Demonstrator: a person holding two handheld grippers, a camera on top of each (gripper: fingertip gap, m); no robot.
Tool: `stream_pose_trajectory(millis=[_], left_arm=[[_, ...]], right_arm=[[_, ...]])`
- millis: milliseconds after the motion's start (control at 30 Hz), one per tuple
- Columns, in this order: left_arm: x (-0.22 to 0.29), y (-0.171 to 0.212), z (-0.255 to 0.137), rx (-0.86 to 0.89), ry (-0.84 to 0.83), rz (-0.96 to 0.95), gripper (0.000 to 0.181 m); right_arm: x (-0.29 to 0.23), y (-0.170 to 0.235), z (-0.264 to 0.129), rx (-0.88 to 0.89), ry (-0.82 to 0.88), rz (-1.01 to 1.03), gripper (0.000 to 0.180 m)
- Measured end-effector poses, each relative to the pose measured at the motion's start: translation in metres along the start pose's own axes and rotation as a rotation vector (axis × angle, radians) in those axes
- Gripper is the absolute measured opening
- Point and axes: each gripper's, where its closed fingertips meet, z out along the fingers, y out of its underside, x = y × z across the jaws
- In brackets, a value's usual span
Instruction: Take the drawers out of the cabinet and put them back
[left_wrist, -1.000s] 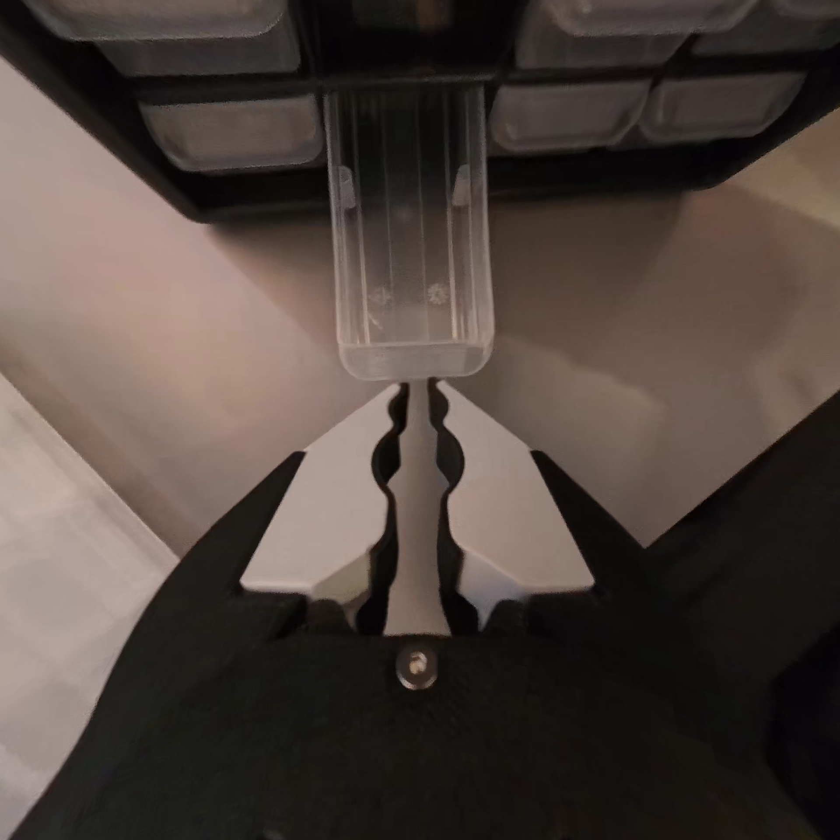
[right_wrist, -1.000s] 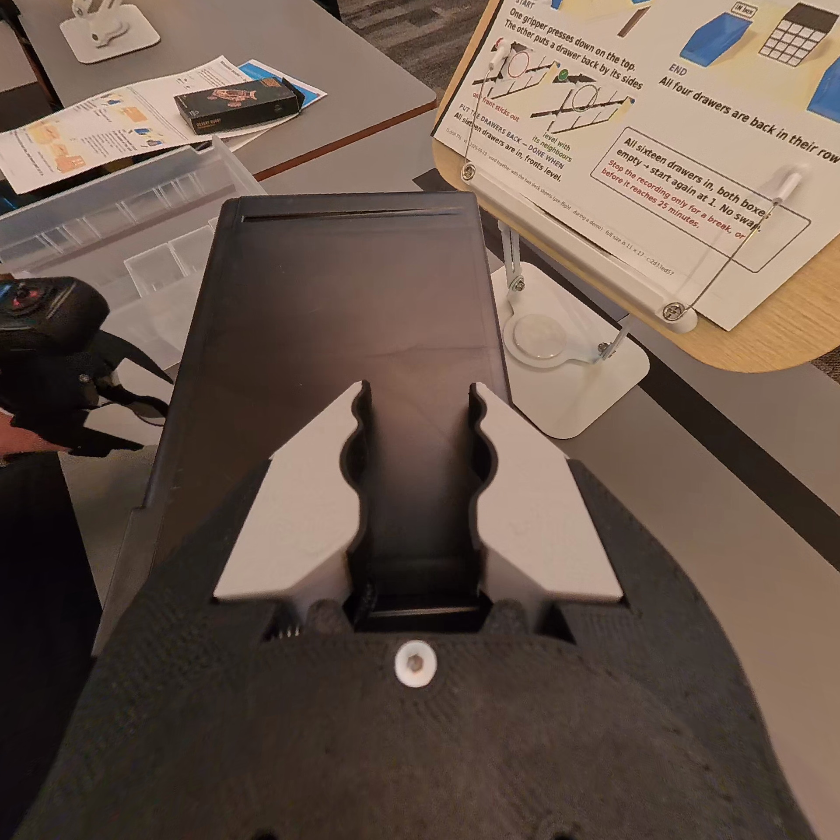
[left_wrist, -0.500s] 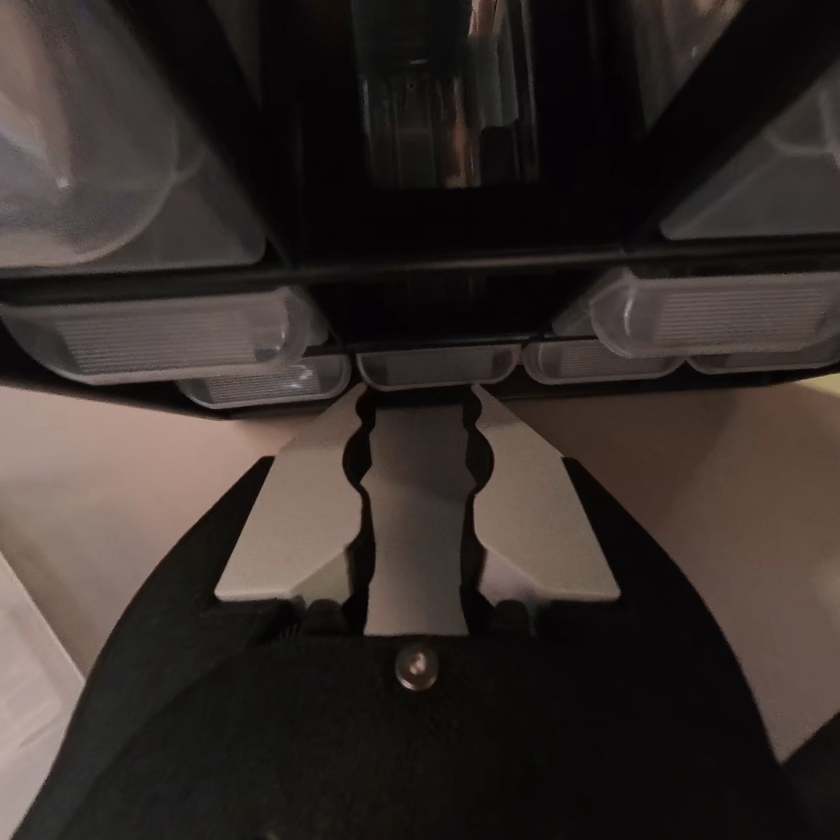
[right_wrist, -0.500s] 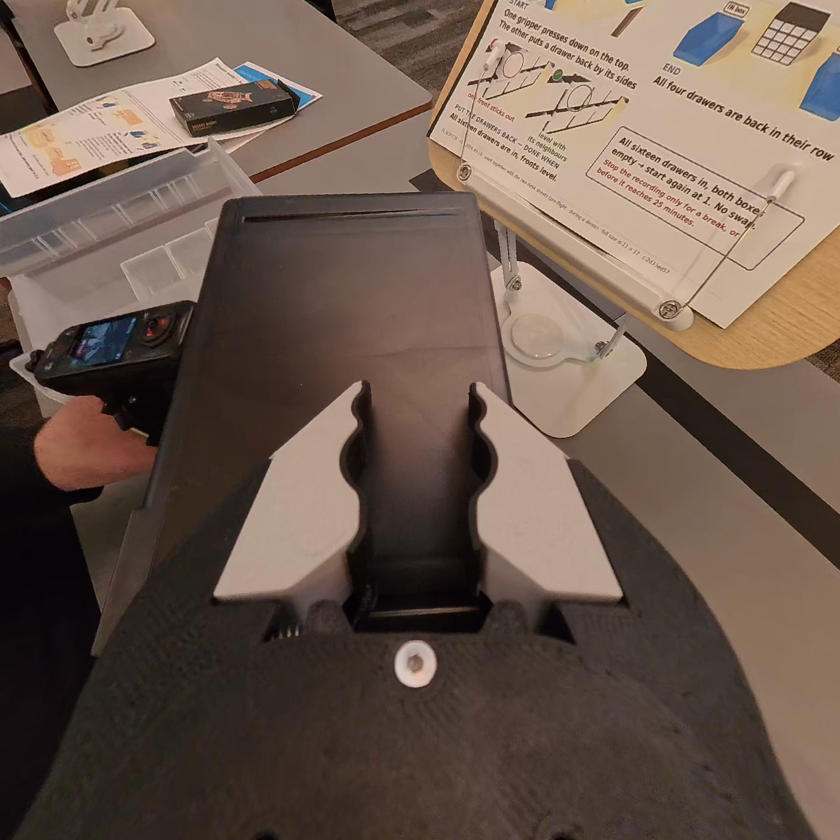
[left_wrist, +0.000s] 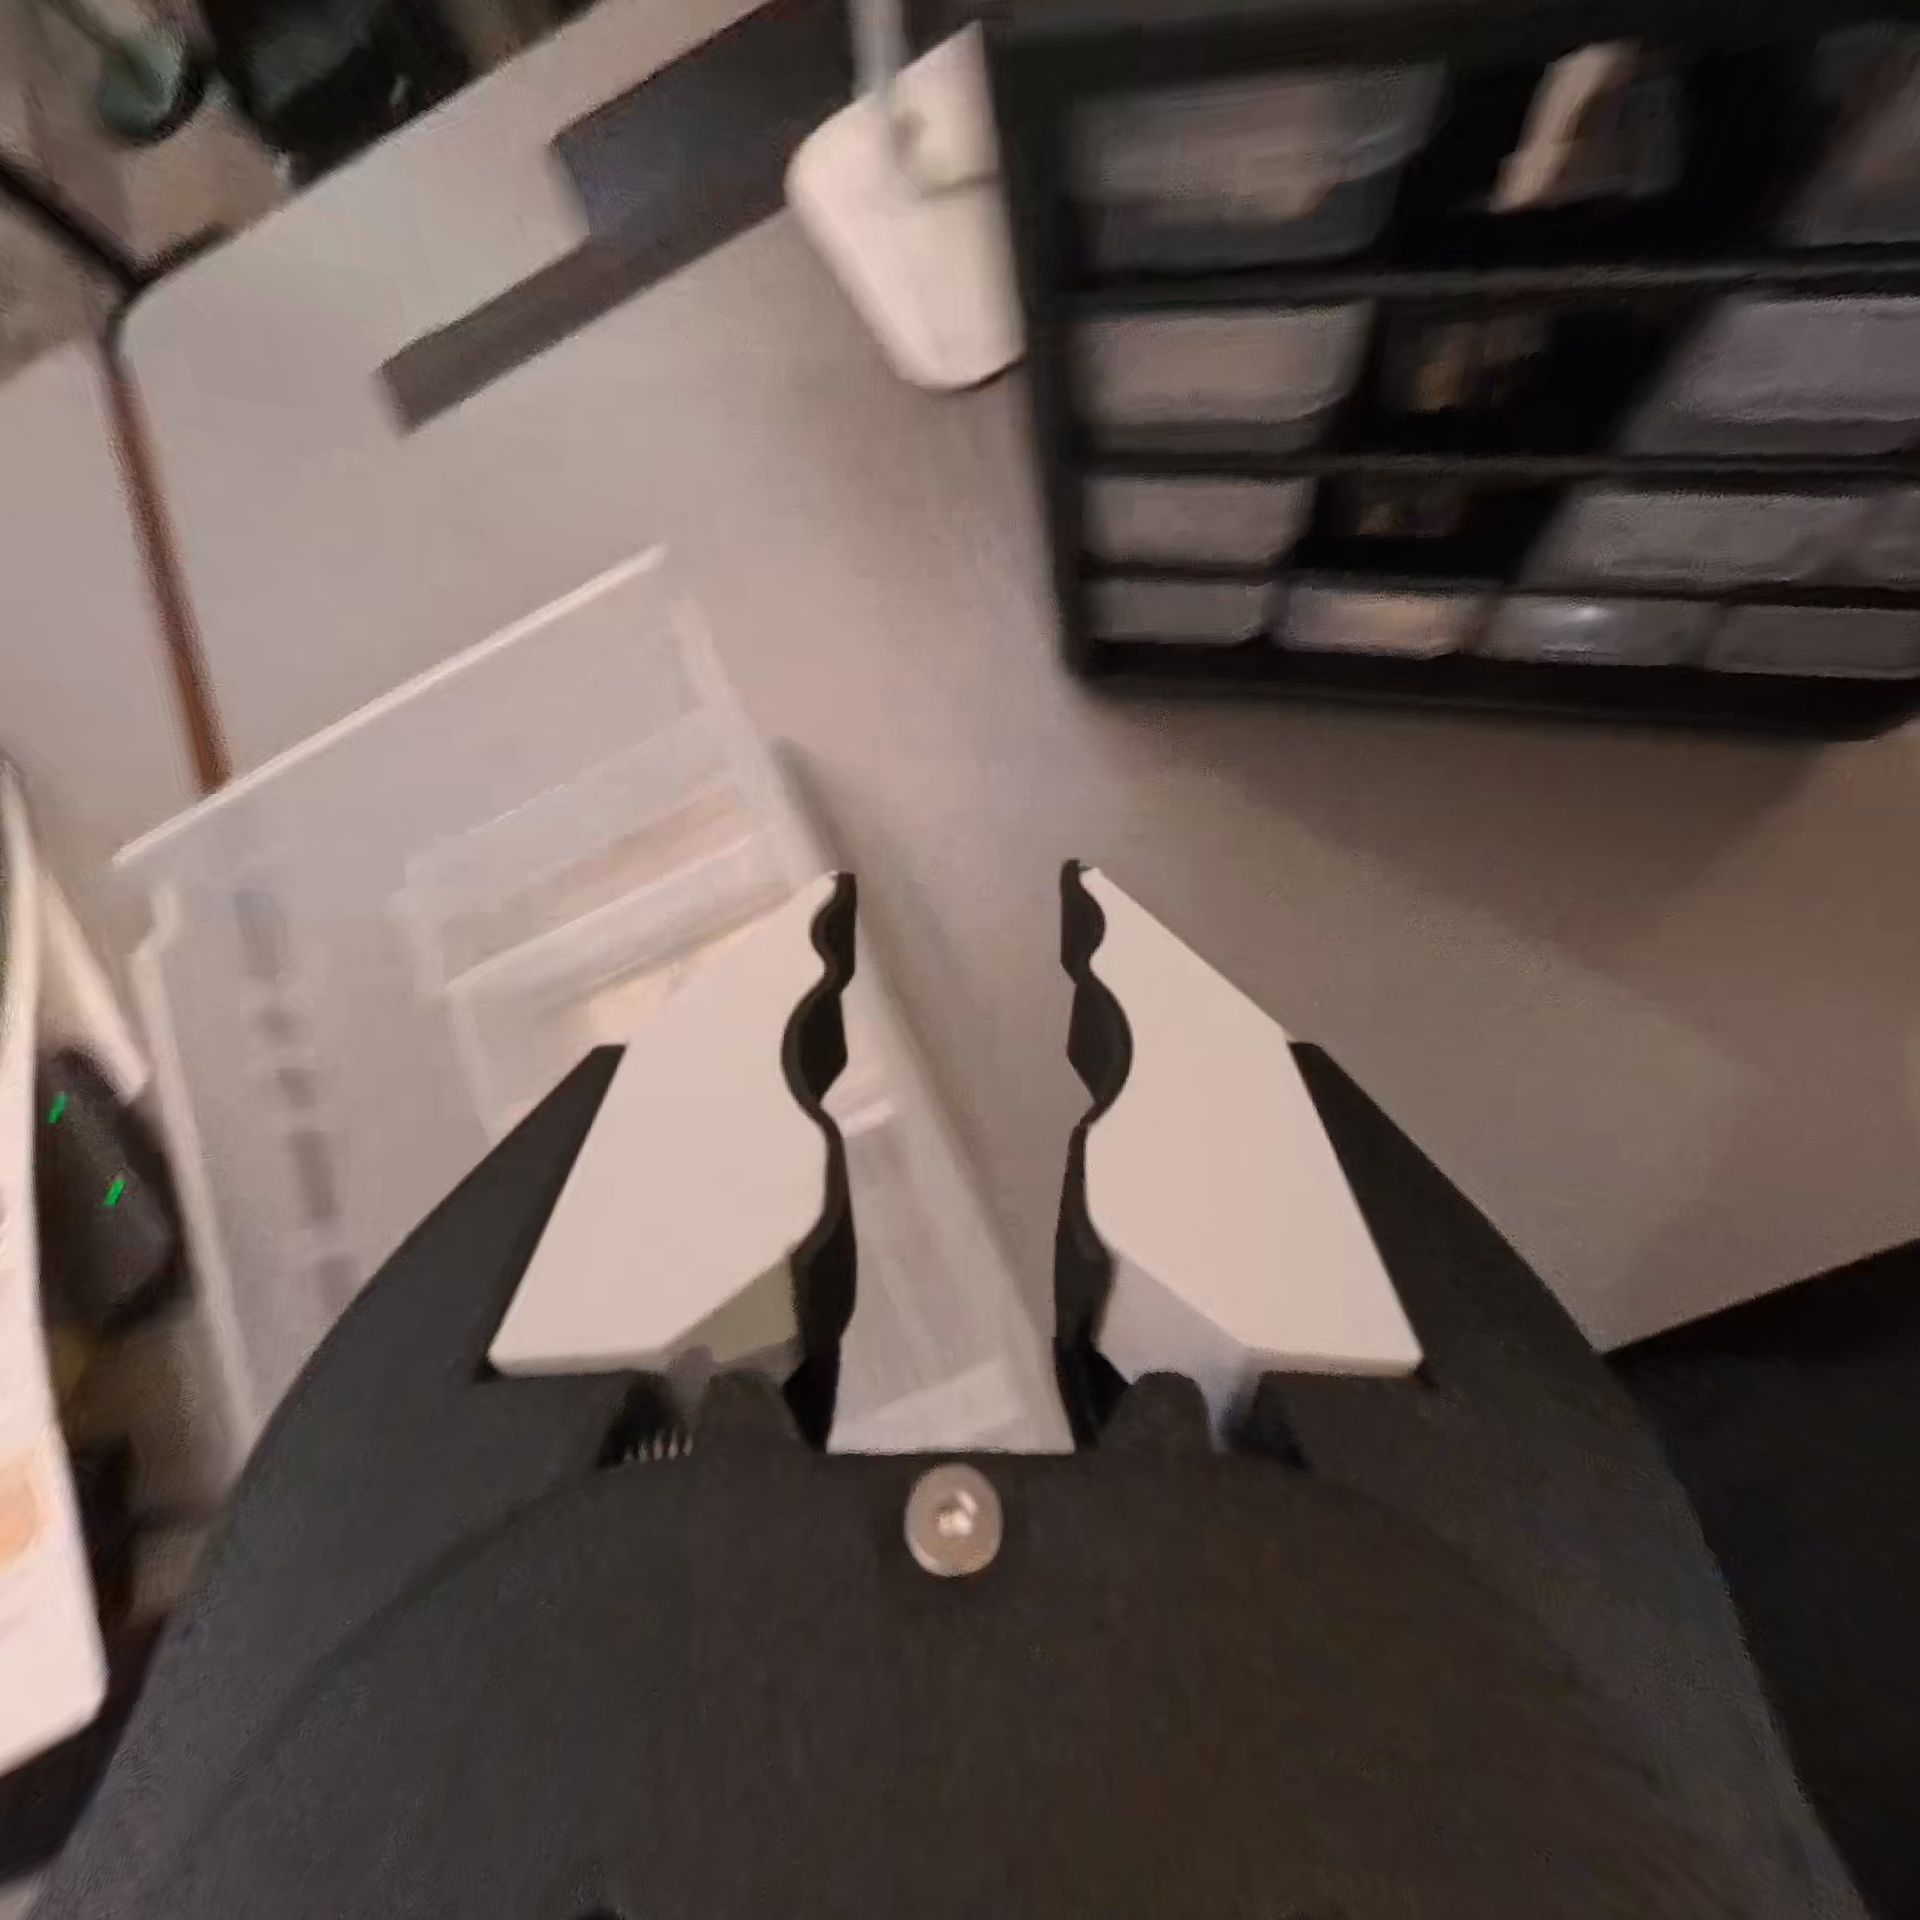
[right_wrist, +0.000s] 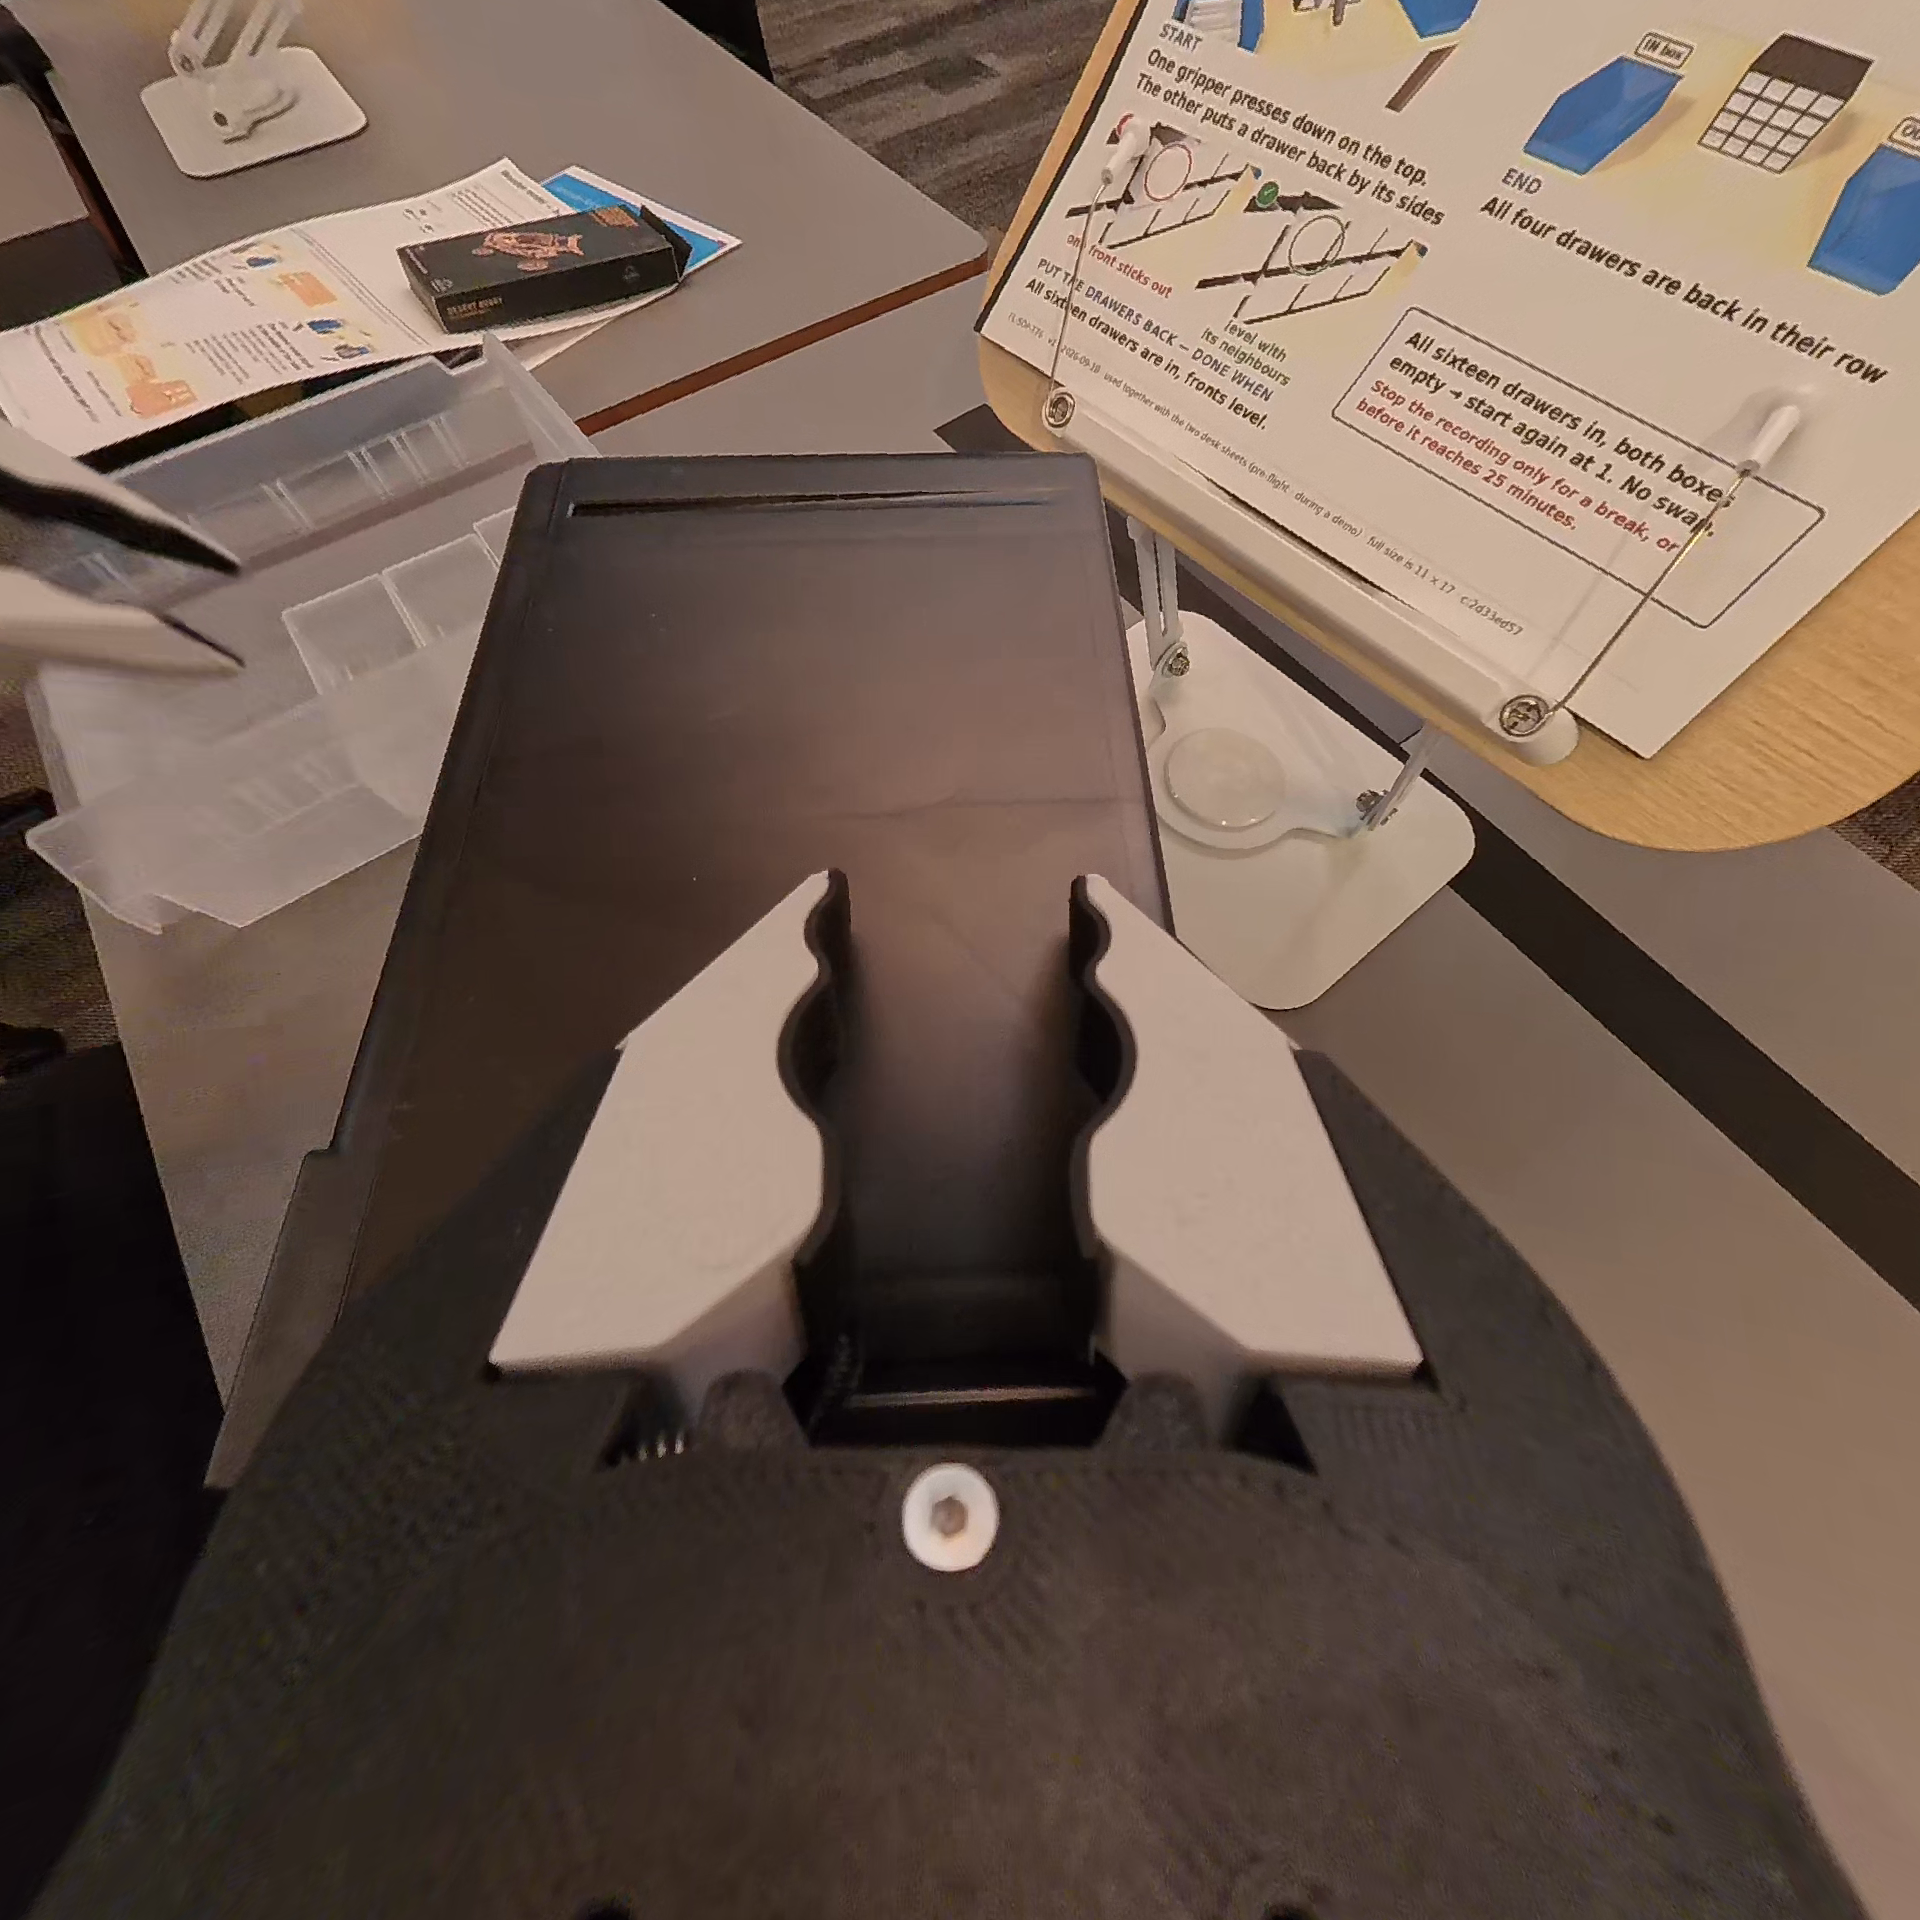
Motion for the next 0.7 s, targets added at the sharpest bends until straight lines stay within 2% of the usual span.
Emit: stream_pose_trajectory(millis=[67, 133, 167, 367, 500, 600, 667, 700], left_arm=[[-0.040, 0.025, -0.007, -0.064, -0.019, -0.096, 0.037], [-0.055, 0.052, 0.000, -0.124, 0.043, -0.183, 0.037], [-0.057, 0.067, 0.007, -0.176, 0.077, -0.222, 0.042], [-0.043, 0.115, 0.065, -0.342, 0.183, -0.276, 0.046], [-0.037, 0.125, 0.085, -0.380, 0.244, -0.285, 0.029], [-0.032, 0.133, 0.085, -0.425, 0.274, -0.227, 0.015], [-0.041, 0.144, 0.082, -0.472, 0.233, -0.167, 0.006], [-0.042, 0.147, 0.078, -0.485, 0.245, -0.156, 0.005]], right_arm=[[0.000, 0.000, 0.000, 0.000, 0.001, 0.001, 0.041], [0.000, 0.000, 0.000, -0.001, 0.002, 0.002, 0.041], [0.000, 0.000, 0.000, -0.002, 0.003, 0.002, 0.041], [0.000, 0.001, 0.000, -0.009, 0.007, 0.007, 0.041], [0.001, 0.001, 0.000, -0.009, 0.010, 0.010, 0.041], [0.001, 0.000, 0.000, -0.009, 0.009, 0.009, 0.041], [0.001, 0.000, 0.000, -0.007, 0.009, 0.009, 0.041], [0.001, 0.000, 0.000, -0.004, 0.009, 0.009, 0.041]])
